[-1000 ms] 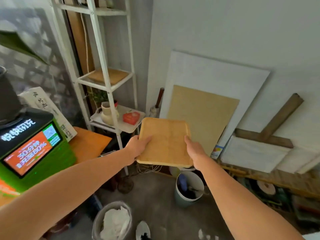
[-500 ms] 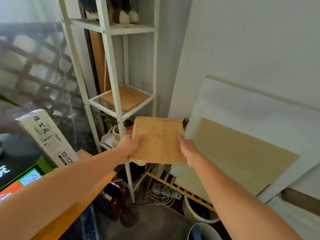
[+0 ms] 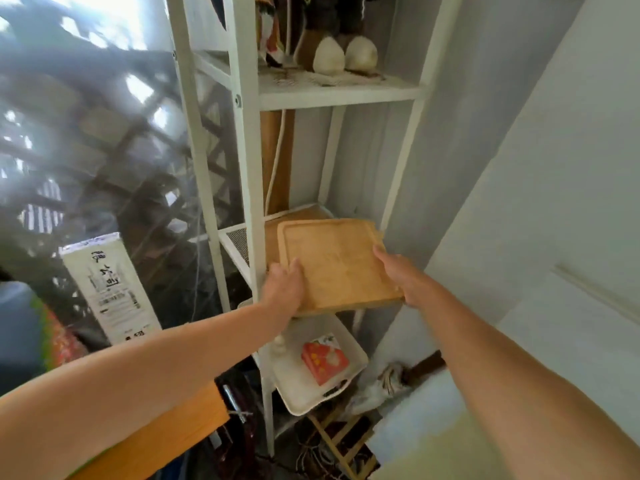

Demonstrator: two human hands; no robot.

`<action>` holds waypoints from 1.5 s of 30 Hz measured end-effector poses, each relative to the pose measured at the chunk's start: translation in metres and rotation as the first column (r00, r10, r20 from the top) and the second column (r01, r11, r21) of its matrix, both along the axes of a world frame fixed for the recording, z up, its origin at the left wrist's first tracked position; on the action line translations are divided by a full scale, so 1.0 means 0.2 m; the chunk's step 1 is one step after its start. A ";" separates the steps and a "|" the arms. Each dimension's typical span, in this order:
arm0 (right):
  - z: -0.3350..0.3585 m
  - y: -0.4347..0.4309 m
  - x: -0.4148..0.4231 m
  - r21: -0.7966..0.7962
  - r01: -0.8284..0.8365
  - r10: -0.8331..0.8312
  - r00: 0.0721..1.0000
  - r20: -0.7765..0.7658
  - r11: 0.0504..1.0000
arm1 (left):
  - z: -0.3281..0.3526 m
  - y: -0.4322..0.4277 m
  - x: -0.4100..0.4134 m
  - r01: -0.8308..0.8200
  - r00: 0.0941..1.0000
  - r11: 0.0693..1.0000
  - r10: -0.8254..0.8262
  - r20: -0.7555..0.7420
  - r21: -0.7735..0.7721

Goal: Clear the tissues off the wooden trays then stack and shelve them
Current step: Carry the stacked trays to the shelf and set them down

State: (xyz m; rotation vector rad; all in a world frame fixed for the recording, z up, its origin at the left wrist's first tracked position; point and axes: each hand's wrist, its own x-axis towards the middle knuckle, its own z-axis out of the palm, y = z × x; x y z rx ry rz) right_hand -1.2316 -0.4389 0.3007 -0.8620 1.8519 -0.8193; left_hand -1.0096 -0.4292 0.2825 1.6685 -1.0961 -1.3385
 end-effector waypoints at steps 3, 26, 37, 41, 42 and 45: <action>0.01 -0.26 -0.04 0.005 -0.116 0.116 0.993 -0.021 0.993 | -0.03 -0.08 -0.07 -0.101 0.994 0.994 0.102 0.027 -0.046; -0.25 -0.86 0.07 -0.096 -0.295 0.294 0.955 -0.021 0.951 | -0.09 -0.29 -0.18 -0.400 0.879 0.914 0.403 0.254 -0.066; -0.27 -0.84 0.04 -0.094 -0.315 0.308 0.948 -0.084 0.944 | -0.07 -0.26 -0.16 -0.307 0.932 0.951 0.306 0.195 -0.026; -0.22 -0.77 0.07 -0.108 -0.380 0.327 0.885 -0.332 0.919 | -0.06 -0.22 -0.12 -0.194 0.949 0.979 0.203 0.243 -0.064; -0.20 -0.74 0.08 -0.108 -0.404 0.327 0.846 -0.421 0.908 | -0.06 -0.20 -0.12 -0.171 0.949 0.982 0.185 0.256 -0.074; -0.15 -0.62 0.10 -0.075 -0.465 0.302 0.679 -0.669 0.882 | -0.04 -0.14 -0.12 -0.115 0.942 0.984 0.151 0.300 -0.134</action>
